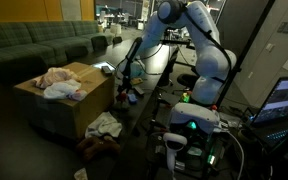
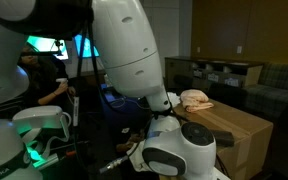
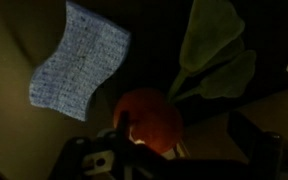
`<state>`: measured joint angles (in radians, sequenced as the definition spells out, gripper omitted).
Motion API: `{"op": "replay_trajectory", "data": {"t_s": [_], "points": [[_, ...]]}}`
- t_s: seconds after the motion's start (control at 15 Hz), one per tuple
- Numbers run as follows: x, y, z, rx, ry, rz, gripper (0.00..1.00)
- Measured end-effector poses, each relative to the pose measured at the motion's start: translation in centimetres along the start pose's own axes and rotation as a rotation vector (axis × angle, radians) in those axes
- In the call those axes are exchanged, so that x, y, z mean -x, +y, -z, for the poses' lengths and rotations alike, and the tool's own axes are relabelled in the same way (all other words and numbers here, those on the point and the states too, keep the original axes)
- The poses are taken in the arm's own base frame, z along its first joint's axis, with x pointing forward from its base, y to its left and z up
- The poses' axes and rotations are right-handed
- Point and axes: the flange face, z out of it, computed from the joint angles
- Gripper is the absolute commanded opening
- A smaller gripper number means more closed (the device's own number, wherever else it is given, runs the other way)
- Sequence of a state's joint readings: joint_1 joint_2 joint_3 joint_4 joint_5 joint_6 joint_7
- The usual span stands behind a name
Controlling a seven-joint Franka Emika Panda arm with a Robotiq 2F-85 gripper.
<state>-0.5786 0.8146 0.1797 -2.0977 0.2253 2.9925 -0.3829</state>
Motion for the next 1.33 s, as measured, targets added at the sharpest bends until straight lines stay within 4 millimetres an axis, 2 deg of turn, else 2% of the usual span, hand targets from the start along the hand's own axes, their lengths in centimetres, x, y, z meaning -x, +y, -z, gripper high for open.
{"op": "replay_trajectory", "data": {"t_s": [0.53,1.07,1.33], "points": [[0.6,1.1,-0.5,-0.076,0.028,0.021,1.0],[1.9,3.3,-2.0,-0.112,0.057,0.02,1.0],[2.0,3.2,-2.5,-0.117,0.08,0.041,1.0]]}}
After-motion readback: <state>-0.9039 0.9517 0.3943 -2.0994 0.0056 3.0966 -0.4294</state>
